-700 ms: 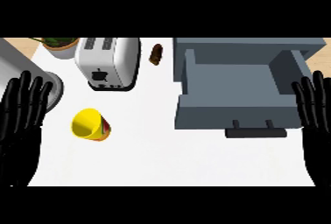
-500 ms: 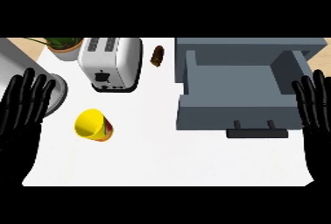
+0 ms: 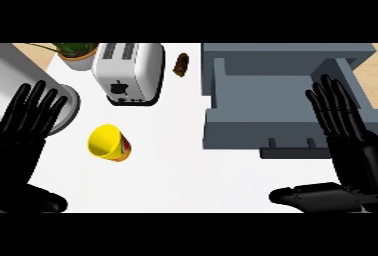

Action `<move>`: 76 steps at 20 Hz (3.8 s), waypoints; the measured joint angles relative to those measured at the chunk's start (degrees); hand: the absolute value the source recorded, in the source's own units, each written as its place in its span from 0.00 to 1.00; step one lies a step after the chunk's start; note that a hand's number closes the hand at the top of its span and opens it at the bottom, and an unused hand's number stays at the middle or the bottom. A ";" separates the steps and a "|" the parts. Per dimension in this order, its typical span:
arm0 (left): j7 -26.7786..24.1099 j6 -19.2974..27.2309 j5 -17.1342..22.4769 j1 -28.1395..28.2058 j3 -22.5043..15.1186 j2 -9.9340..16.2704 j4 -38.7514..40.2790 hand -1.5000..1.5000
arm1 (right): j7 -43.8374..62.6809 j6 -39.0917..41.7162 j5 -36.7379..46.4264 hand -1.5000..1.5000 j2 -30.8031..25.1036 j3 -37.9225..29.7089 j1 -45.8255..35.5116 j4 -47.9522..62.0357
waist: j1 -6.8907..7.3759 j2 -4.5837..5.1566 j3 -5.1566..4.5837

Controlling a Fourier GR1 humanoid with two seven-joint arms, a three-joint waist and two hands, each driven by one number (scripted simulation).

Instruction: Pick up the cup, place it into the drawer and close the drawer

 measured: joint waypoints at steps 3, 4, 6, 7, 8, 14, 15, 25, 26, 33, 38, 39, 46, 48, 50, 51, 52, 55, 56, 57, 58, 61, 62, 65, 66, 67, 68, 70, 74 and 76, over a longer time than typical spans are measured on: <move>-1.78 -1.30 -0.94 -1.67 1.29 0.30 5.80 0.00 | 0.30 1.00 -1.01 0.00 -0.43 -0.85 -1.70 2.07 | -0.08 -0.04 0.02; -2.43 -1.87 -1.41 -1.94 1.64 0.47 7.62 0.00 | -0.05 1.00 -1.07 0.00 -0.15 -0.90 -1.87 2.76 | -0.09 -0.04 0.04; -3.26 -2.37 -2.47 -2.83 1.98 0.53 10.84 0.00 | -0.78 1.13 -0.82 0.00 -0.12 -1.30 -2.63 4.32 | -0.12 -0.06 0.05; -4.03 -2.95 -2.87 -3.13 2.40 0.74 12.87 0.00 | -0.15 1.25 -0.92 0.00 -0.28 -1.35 -2.94 3.98 | -0.15 -0.06 0.06; -5.22 -3.72 -3.58 -2.99 2.51 0.75 14.93 0.00 | -0.08 1.26 -0.85 0.00 -0.22 -1.31 -3.24 4.04 | -0.16 -0.07 0.06; -11.00 -5.72 -7.94 -6.16 3.45 1.30 27.46 0.00 | 0.00 1.92 -1.62 0.00 -1.17 -3.20 -7.34 6.37 | -0.23 -0.07 0.06; -12.77 -5.65 -9.21 -6.01 3.33 0.91 29.35 0.00 | 0.35 2.19 -2.14 0.00 -1.41 -3.61 -7.39 6.17 | -0.26 -0.07 0.06; -28.59 -6.87 -17.80 -10.61 4.64 2.37 53.05 0.00 | 1.09 2.15 -2.25 0.00 -2.04 -4.84 -10.81 7.83 | -0.42 -0.04 0.03; -30.39 -6.75 -18.70 -11.90 4.67 2.48 55.96 0.00 | 1.00 2.41 -2.59 0.00 -2.11 -5.09 -10.44 7.54 | -0.45 -0.03 0.03; -43.76 -6.50 -24.06 -19.22 5.52 4.32 76.72 0.00 | 0.57 3.16 -3.36 0.00 -2.72 -6.14 -11.26 8.71 | -0.83 0.09 -0.02; -51.21 -4.31 -26.86 -21.98 5.58 4.62 87.27 0.00 | 1.84 3.27 -3.86 0.00 -3.00 -6.38 -11.64 7.81 | -1.08 0.21 -0.05; -52.44 -3.73 -27.15 -22.14 5.62 4.29 88.63 0.00 | 1.05 3.47 -3.83 0.00 -3.04 -6.53 -11.61 8.35 | -1.15 0.27 -0.08; -55.81 -2.31 -28.25 -24.97 6.03 4.34 94.22 0.00 | 3.21 3.52 -4.82 0.00 -3.62 -7.09 -13.08 8.17 | -1.59 0.48 -0.16; -56.43 -1.98 -28.40 -25.55 6.17 4.08 95.15 0.00 | 3.61 3.14 -4.57 0.00 -3.38 -6.76 -14.10 8.66 | -1.63 0.54 -0.17; -56.96 -1.67 -28.62 -26.13 6.18 3.84 95.79 0.00 | 3.74 2.97 -4.62 0.00 -3.25 -6.76 -14.35 8.78 | -1.73 0.56 -0.18; -57.03 -1.77 -28.67 -26.41 6.24 4.10 96.15 0.00 | 3.81 3.34 -5.02 0.00 -3.52 -6.99 -13.97 8.40 | -1.83 0.57 -0.19; -57.34 -1.76 -28.89 -26.56 6.12 4.12 96.29 0.00 | 3.34 3.29 -4.70 0.00 -3.40 -6.91 -13.76 8.66 | -1.87 0.60 -0.20; -58.08 -1.33 -29.23 -27.29 5.96 3.02 96.69 0.00 | 2.23 3.73 -4.48 0.00 -3.40 -6.78 -13.61 9.43 | -1.92 0.65 -0.19; -58.22 -1.37 -29.28 -27.40 5.96 2.84 96.94 0.00 | 1.68 4.07 -4.49 0.00 -3.61 -6.94 -13.43 9.83 | -1.97 0.68 -0.21; -58.38 -1.50 -29.29 -27.43 6.00 2.81 97.08 0.00 | 1.61 3.98 -4.24 0.00 -3.62 -6.90 -13.32 9.74 | -2.08 0.72 -0.22; -58.27 -1.48 -29.35 -27.90 5.98 2.38 97.30 0.00 | 1.71 4.02 -4.28 0.00 -3.67 -6.93 -13.08 9.44 | -2.16 0.71 -0.22; -57.78 -2.83 -29.19 -28.81 6.01 1.92 97.53 0.00 | 2.98 3.98 -4.82 0.00 -4.04 -7.28 -13.38 8.66 | -2.19 0.66 -0.21; -57.65 -3.54 -29.10 -28.89 5.99 1.58 97.53 1.00 | 3.18 3.92 -4.99 0.00 -4.13 -7.50 -13.70 8.79 | -2.13 0.66 -0.22; -57.07 -5.94 -28.94 -29.21 5.75 0.88 97.04 1.00 | 3.50 3.78 -4.72 0.00 -4.22 -7.38 -14.13 8.84 | -2.11 0.69 -0.24; -57.39 -5.87 -29.02 -29.42 5.65 0.69 96.53 1.00 | 3.57 3.82 -4.79 0.00 -4.26 -7.38 -14.23 8.72 | -2.12 0.69 -0.24; -58.57 -5.02 -29.29 -28.99 5.45 0.58 95.71 1.00 | 3.34 3.93 -4.69 0.00 -4.38 -7.45 -13.97 8.65 | -2.14 0.70 -0.25; -59.72 -3.93 -29.48 -28.50 5.39 0.44 95.02 1.00 | 3.57 4.17 -4.94 0.00 -4.61 -7.57 -13.75 8.34 | -2.14 0.67 -0.24; -61.28 -0.81 -29.44 -28.63 5.88 0.25 93.89 1.00 | 3.39 4.54 -5.15 0.00 -5.06 -8.02 -13.58 8.58 | -2.09 0.67 -0.22; -63.81 4.55 -29.04 -29.37 7.21 -0.28 92.15 1.00 | 2.94 4.93 -5.64 0.00 -5.13 -8.46 -12.42 8.10 | -2.16 0.63 -0.18; -64.95 6.63 -28.10 -29.11 8.51 -1.49 91.83 1.00 | 2.45 5.21 -5.84 0.00 -5.19 -8.70 -12.11 8.48 | -1.96 0.60 -0.17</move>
